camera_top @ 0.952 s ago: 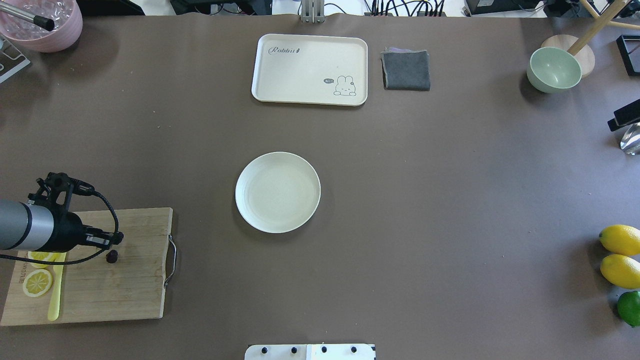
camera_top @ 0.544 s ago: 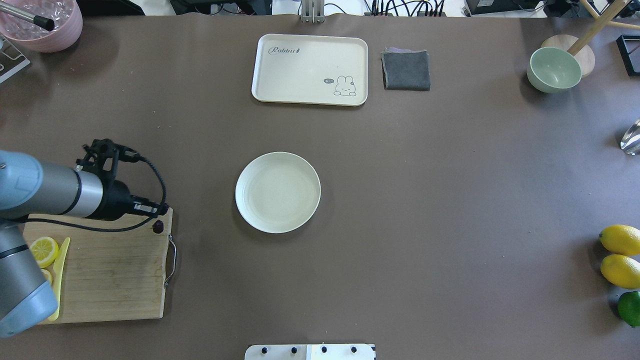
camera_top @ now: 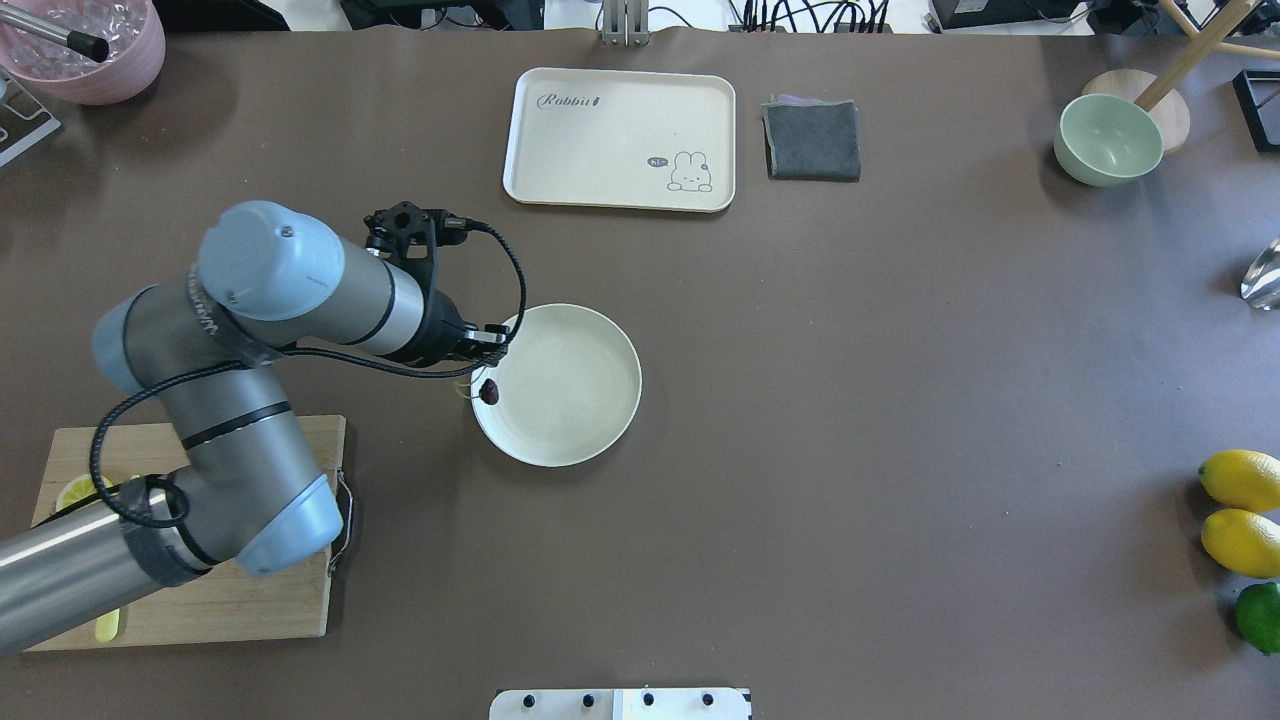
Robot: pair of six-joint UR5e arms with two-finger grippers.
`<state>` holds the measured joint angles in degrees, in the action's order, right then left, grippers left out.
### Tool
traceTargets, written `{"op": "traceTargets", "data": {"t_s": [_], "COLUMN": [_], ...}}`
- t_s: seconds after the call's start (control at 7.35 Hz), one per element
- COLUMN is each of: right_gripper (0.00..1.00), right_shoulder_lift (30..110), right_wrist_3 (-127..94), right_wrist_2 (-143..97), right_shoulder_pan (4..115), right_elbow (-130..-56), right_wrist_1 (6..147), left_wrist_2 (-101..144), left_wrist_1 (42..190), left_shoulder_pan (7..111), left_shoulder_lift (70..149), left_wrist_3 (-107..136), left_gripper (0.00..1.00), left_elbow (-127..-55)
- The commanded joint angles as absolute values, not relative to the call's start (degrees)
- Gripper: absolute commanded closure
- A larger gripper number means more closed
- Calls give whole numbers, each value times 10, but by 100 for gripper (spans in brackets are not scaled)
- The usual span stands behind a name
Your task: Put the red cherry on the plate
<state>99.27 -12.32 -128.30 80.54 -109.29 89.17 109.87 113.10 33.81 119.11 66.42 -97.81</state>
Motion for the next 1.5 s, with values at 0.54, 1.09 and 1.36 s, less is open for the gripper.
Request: {"op": "traceTargets", "data": {"t_s": [0.54,1.09,1.36], "right_gripper": [0,0,0], "right_shoulder_lift": [994,998,1003], "right_wrist_3": [-125,-125,-125], "right_wrist_2": [-1282,-1283,-1283], "right_shoulder_pan": [806,806,806], "right_elbow": [-1085,-1056,-1049], "right_wrist_1": [892,892,892], "left_wrist_2": [1026,1165,1272], "left_wrist_1": [1129,926,836], "left_shoulder_pan": [301,437,576], "left_shoulder_lift": [1236,1212,1191], "left_wrist_3": [701,585,473], "left_gripper": [2,2,2], "left_elbow": [-951,-1084,-1126]}}
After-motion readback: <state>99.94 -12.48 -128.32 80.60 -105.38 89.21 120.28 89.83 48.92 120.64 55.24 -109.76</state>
